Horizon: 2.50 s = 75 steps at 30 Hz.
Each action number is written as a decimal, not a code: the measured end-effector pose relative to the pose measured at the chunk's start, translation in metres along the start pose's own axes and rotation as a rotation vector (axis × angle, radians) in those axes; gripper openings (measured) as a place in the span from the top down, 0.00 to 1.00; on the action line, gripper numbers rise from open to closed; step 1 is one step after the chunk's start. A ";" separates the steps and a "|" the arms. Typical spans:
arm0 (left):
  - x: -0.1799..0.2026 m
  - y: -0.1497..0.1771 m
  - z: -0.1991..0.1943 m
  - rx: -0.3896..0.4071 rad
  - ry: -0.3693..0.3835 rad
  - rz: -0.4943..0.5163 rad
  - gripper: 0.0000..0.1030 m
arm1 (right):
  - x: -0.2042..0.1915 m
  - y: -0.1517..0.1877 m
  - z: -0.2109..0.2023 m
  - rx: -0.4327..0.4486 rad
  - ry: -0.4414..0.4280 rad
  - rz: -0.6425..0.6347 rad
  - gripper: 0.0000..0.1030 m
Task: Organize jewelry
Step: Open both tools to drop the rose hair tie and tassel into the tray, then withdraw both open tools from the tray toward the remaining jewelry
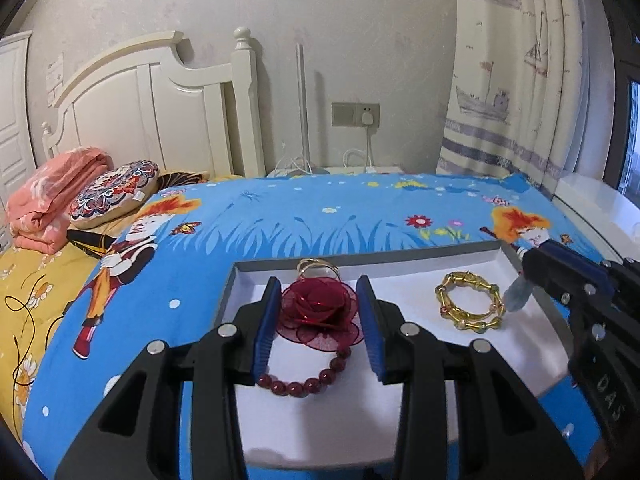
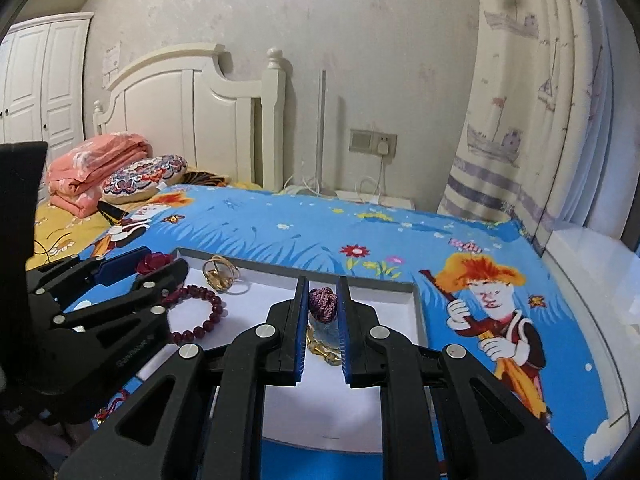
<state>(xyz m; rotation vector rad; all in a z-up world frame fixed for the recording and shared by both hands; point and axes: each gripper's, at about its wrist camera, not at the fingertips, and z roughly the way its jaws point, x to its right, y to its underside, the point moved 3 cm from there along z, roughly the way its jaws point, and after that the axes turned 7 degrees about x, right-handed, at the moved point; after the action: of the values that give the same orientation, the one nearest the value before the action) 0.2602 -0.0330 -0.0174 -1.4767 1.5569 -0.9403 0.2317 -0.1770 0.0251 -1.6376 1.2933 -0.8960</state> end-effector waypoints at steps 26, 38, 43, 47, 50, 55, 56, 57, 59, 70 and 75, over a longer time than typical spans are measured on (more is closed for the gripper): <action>-0.032 0.029 -0.058 0.036 -0.026 -0.087 0.07 | 0.004 0.030 -0.027 -0.062 -0.027 0.072 0.65; -0.042 0.093 -0.120 0.035 -0.023 -0.042 0.05 | -0.024 0.091 -0.091 -0.083 -0.068 0.034 0.49; -0.044 0.119 -0.125 0.007 -0.025 -0.024 0.05 | -0.032 0.106 -0.100 -0.099 -0.080 0.030 0.45; -0.041 0.130 -0.125 -0.002 -0.010 -0.012 0.05 | -0.038 0.118 -0.103 -0.110 -0.085 0.020 0.45; -0.037 0.136 -0.124 0.000 -0.010 0.006 0.05 | -0.041 0.123 -0.104 -0.108 -0.087 0.015 0.45; -0.038 0.140 -0.121 -0.011 -0.028 0.019 0.05 | -0.042 0.128 -0.102 -0.111 -0.092 0.011 0.45; -0.040 0.140 -0.120 -0.010 -0.036 0.011 0.05 | -0.042 0.129 -0.102 -0.113 -0.093 0.013 0.45; -0.042 0.139 -0.119 -0.008 -0.042 0.004 0.05 | -0.042 0.130 -0.101 -0.116 -0.094 0.016 0.45; -0.048 0.134 -0.118 0.000 -0.056 -0.020 0.05 | -0.041 0.131 -0.099 -0.120 -0.094 0.020 0.45; -0.050 0.130 -0.102 -0.044 -0.065 0.008 0.05 | -0.047 0.132 -0.099 -0.117 -0.100 -0.007 0.45; -0.067 0.134 -0.108 -0.046 -0.111 -0.001 0.05 | -0.055 0.128 -0.097 -0.115 -0.124 -0.028 0.45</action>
<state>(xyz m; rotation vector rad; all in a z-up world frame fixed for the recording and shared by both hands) 0.1070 0.0411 -0.0896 -1.5353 1.5062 -0.8143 0.0849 -0.1550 -0.0574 -1.7758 1.2585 -0.7355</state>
